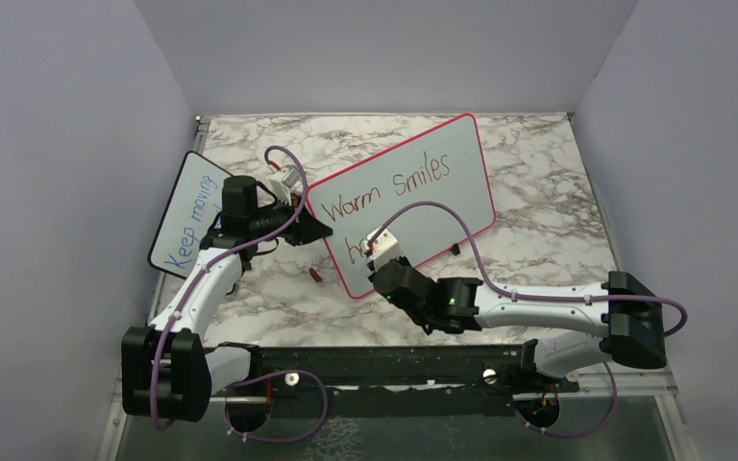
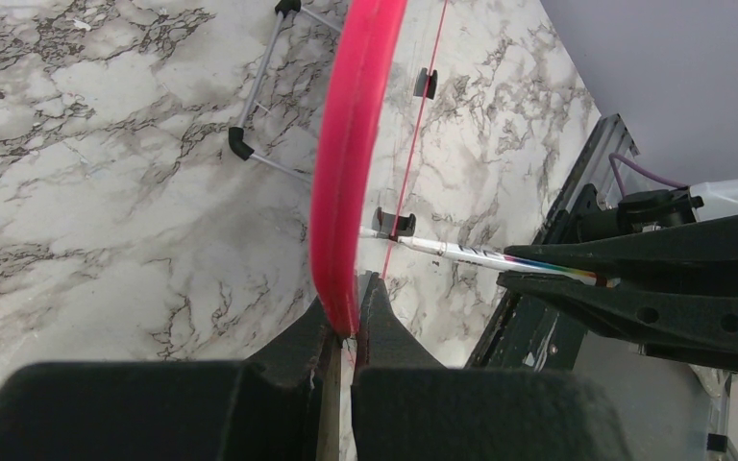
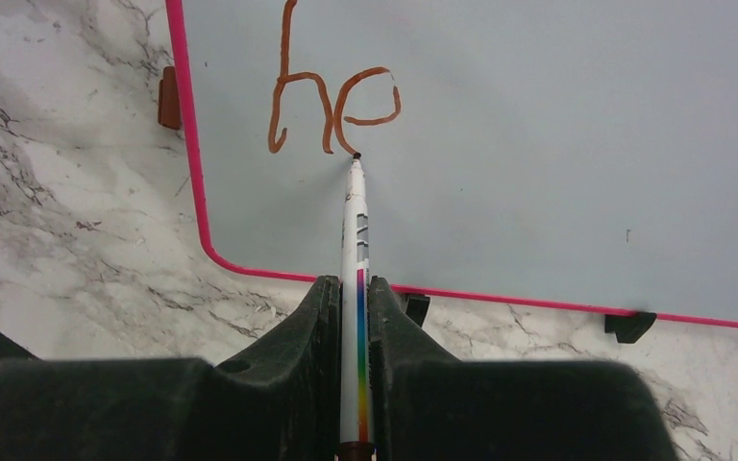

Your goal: Write a sentence on the whiteboard

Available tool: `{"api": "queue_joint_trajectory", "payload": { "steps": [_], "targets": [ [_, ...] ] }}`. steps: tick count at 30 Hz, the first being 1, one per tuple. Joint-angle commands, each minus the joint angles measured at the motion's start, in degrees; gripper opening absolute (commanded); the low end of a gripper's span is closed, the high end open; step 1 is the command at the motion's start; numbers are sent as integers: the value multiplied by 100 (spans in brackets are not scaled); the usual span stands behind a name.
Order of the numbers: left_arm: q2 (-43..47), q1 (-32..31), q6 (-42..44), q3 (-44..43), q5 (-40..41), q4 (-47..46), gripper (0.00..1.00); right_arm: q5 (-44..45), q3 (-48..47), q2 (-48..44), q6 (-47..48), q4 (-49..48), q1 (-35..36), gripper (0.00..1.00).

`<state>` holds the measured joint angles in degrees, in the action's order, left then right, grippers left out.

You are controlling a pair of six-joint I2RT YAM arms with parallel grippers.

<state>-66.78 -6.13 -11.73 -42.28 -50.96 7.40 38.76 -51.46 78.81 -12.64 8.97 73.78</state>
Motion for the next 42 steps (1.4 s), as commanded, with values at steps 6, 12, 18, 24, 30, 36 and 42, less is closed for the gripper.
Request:
{"api": "queue_joint_trajectory", "payload": {
  "steps": [6,12,18,24,30,36,42],
  "targets": [
    [-114,34,303,161,719,271,0,521,171,-162,-75,-5,-48,0],
    [-108,37,311,171,727,269,0,494,339,-449,120,-501,-48,0],
    [-114,42,311,172,719,271,0,419,508,-796,260,-813,-74,1],
    [-100,35,311,183,710,269,0,286,532,-746,292,-846,-268,1],
    [-115,40,311,184,705,266,0,200,522,-636,282,-845,-360,1],
    [-121,40,311,177,701,271,0,48,497,-547,280,-1016,-408,0],
    [-140,42,311,176,684,271,0,70,458,-423,297,-1037,-442,1]
  ]
}}
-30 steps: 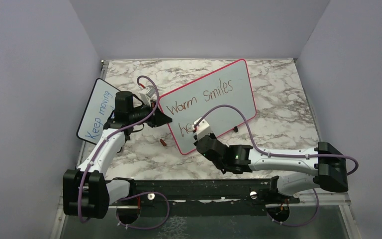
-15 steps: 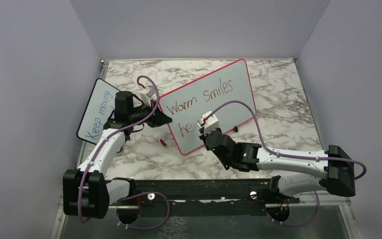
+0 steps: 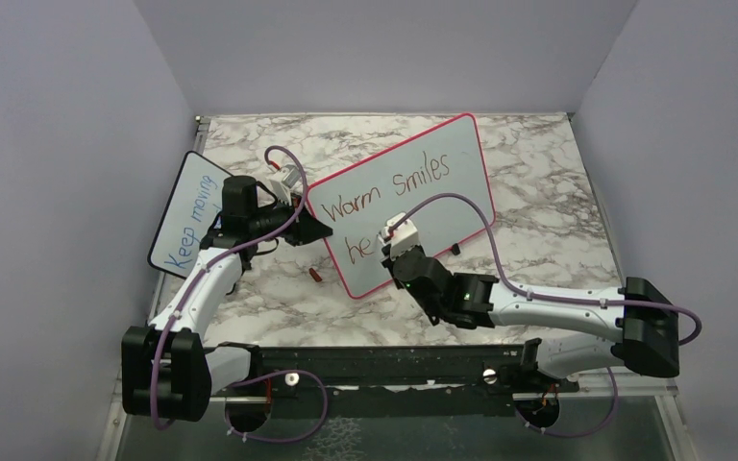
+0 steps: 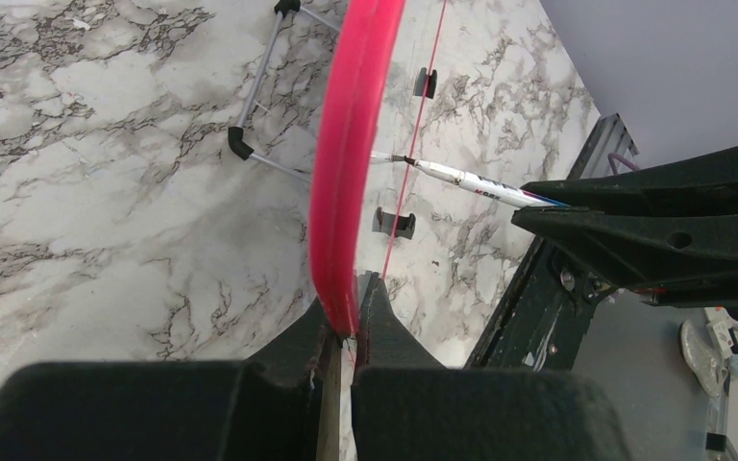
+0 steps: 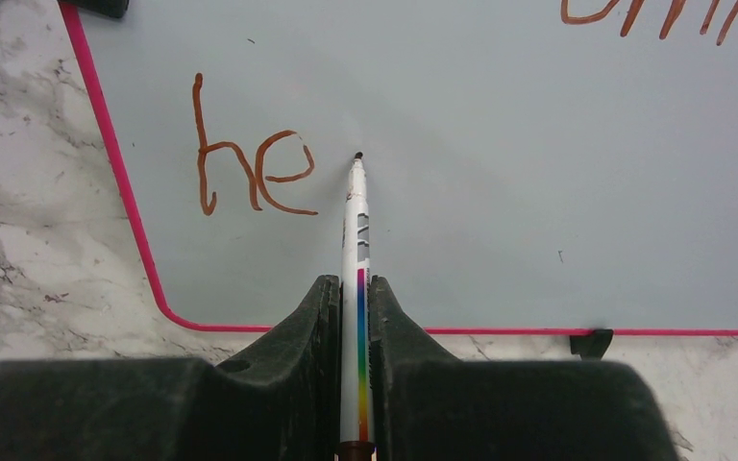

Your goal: Write a sentence on the whiteboard

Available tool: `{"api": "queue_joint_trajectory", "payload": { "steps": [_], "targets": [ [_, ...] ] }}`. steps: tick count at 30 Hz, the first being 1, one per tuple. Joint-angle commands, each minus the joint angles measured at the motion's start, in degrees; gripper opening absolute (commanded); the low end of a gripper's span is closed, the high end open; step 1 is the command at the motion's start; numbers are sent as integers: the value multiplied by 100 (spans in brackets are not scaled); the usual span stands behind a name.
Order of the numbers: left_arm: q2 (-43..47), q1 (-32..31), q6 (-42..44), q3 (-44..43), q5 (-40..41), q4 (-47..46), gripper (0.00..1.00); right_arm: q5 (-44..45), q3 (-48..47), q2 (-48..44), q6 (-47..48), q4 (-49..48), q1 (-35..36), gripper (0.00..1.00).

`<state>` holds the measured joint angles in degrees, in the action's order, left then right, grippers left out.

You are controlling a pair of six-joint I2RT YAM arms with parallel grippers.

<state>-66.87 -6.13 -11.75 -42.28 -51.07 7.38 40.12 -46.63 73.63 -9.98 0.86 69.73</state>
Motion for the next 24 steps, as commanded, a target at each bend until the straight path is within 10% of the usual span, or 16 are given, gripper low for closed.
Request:
{"api": "queue_joint_trajectory", "payload": {
  "steps": [1,24],
  "targets": [
    [-137,41,313,173,687,273,0,-66,-40,113,36,-227,-45,0],
    [-137,42,298,156,642,255,0,-318,-71,141,163,-439,-56,1]
  ]
}}
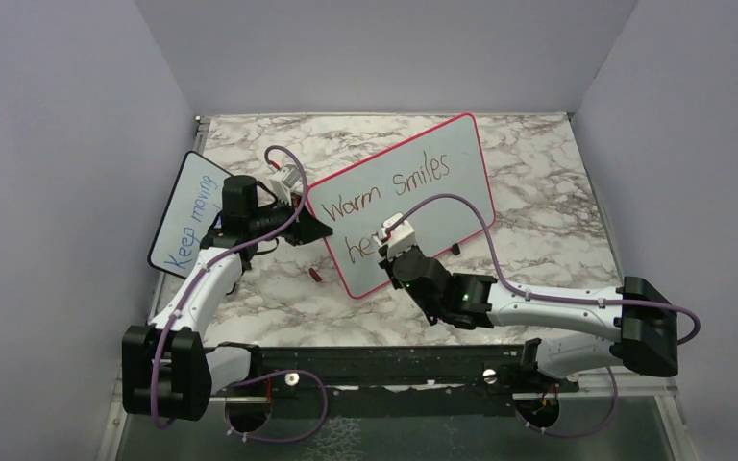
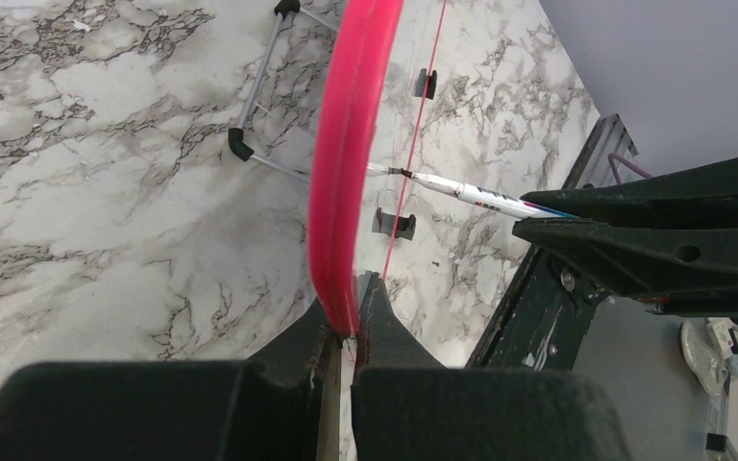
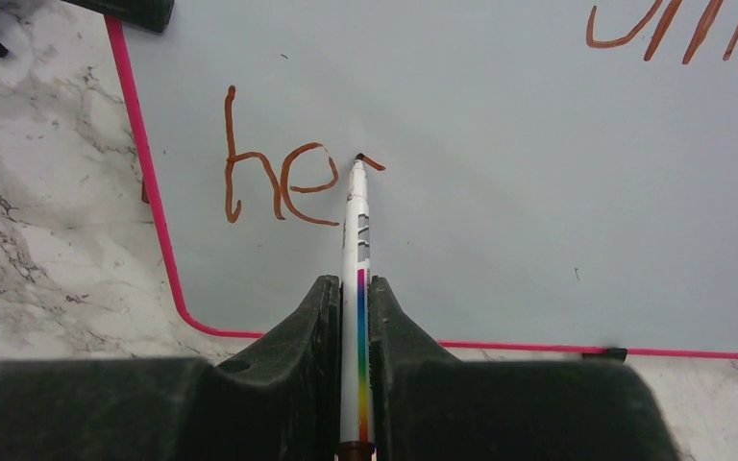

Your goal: Write a sentence on the whiteboard

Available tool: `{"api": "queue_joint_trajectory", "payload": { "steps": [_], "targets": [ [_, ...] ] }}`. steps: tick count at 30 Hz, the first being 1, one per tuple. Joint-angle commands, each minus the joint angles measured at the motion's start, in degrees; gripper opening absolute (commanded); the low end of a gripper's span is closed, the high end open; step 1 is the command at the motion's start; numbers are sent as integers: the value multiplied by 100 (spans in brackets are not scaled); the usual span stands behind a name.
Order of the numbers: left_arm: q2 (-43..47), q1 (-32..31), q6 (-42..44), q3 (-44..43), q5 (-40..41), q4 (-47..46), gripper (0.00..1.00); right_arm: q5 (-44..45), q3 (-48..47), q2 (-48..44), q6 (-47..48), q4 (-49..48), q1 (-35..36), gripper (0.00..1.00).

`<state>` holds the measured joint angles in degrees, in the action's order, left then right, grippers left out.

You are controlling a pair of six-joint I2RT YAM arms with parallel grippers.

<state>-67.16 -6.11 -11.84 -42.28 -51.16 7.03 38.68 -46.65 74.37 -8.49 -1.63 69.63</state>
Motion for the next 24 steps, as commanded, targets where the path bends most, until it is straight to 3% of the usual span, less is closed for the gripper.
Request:
{"api": "queue_joint_trajectory", "payload": {
  "steps": [1,24],
  "targets": [
    [-112,34,305,159,651,286,0,-188,-74,78,14,-158,-46,1],
    [-90,40,313,173,686,290,0,-485,0,76,-383,899,-46,0]
  ]
}}
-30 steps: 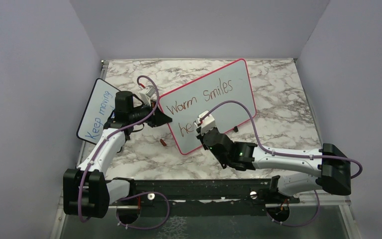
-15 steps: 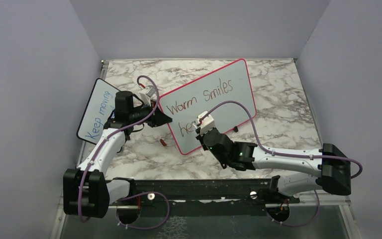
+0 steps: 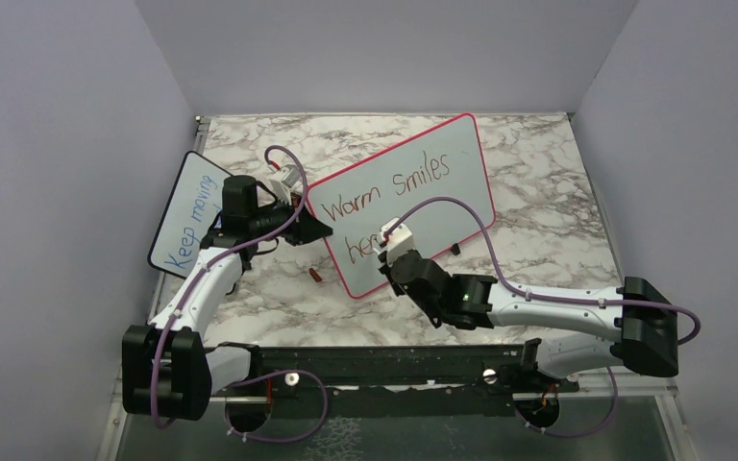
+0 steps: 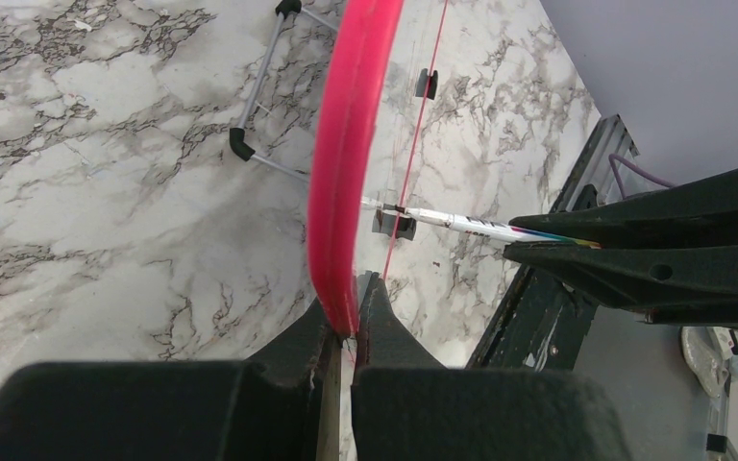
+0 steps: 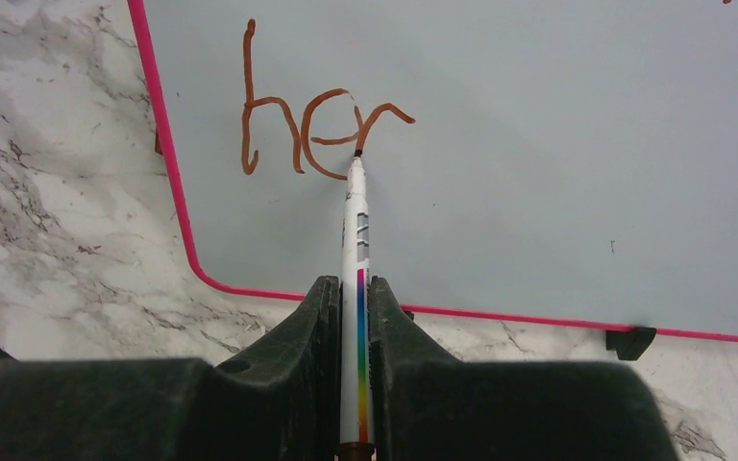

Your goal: Write a sentence on the whiteboard

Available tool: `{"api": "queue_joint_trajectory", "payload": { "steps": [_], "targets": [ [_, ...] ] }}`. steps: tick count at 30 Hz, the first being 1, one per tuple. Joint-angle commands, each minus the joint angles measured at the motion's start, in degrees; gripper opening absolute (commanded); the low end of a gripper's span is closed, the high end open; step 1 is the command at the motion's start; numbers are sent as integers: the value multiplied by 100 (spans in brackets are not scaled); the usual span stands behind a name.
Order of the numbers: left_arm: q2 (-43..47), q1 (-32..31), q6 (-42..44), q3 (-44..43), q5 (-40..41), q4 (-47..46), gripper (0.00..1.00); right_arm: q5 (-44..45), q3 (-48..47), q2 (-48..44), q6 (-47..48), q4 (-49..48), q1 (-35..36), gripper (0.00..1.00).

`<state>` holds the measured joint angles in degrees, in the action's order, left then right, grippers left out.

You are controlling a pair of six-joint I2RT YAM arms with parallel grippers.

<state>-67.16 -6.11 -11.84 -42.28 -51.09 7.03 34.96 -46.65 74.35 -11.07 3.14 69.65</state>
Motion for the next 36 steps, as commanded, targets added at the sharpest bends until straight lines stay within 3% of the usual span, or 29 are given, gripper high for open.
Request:
{"api": "queue_joint_trajectory", "payload": {
  "steps": [1,16,36],
  "targets": [
    [-91,37,313,173,679,290,0,-100,6,68,-129,439,-48,1],
    [-93,37,311,176,688,290,0,268,-9,-32,-61,574,-48,1],
    [-112,29,312,163,653,290,0,589,25,-139,202,-184,-115,0]
  ]
}}
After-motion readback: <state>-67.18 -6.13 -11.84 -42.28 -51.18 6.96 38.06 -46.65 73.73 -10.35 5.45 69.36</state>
